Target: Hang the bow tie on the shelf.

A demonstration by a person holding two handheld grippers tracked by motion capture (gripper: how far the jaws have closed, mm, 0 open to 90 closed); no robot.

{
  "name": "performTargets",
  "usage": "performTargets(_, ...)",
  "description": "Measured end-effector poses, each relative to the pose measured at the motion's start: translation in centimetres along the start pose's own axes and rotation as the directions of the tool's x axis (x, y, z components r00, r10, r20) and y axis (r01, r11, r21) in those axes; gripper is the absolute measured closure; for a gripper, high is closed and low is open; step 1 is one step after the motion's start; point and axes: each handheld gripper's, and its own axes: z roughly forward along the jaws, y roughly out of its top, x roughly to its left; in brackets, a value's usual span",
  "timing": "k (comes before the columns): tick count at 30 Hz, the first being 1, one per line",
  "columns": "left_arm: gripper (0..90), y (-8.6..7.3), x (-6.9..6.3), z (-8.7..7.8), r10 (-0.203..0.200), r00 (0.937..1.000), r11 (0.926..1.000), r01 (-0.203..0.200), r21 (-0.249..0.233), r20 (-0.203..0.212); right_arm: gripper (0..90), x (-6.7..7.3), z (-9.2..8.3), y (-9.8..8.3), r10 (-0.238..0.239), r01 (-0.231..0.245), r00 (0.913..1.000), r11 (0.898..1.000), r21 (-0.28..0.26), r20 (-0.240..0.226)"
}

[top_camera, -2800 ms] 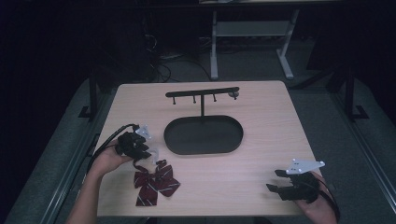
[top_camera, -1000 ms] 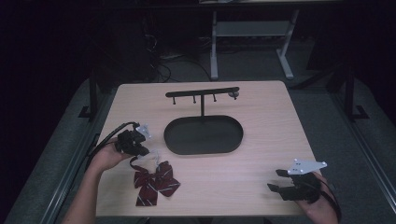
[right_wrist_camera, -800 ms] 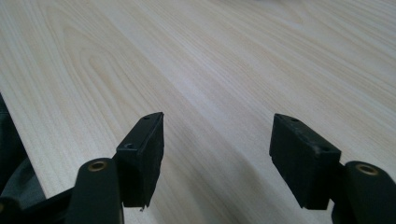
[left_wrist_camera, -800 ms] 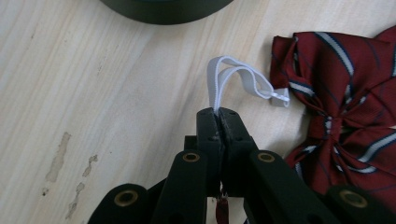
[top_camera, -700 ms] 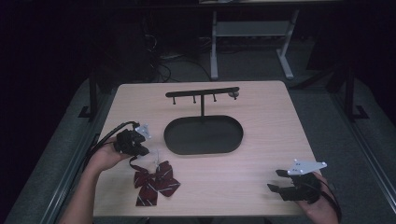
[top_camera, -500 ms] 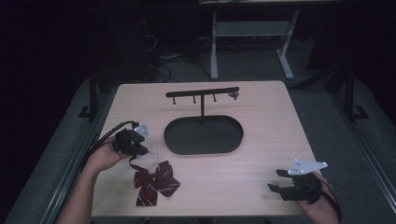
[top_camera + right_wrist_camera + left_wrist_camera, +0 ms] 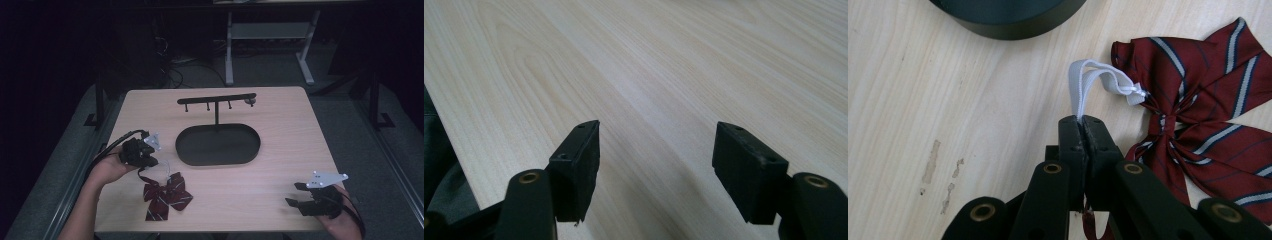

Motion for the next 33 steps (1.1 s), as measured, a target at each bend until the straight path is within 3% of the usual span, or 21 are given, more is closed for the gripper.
performTargets(9,88.0,0.5,-0.3,-0.7,0.030,0.9995,0.9993,-0.030,0.024,0.011,35.3,0.0,0.1,0.0,-0.001,0.001,1.0000,1.000,-0.001,-0.001)
performTargets(19,87.9,1.1,-0.7,-1.8,0.048,0.9988,0.9988,-0.048,0.010,0.009,35.3,0.0,0.1,0.0,-0.004,0.004,1.0000,1.000,0.002,0.000)
performTargets(33,88.0,2.4,-1.5,-3.5,0.103,0.9946,0.9946,-0.103,0.007,-0.010,35.3,0.1,0.0,0.0,-0.002,0.002,1.0000,1.000,0.000,0.000)
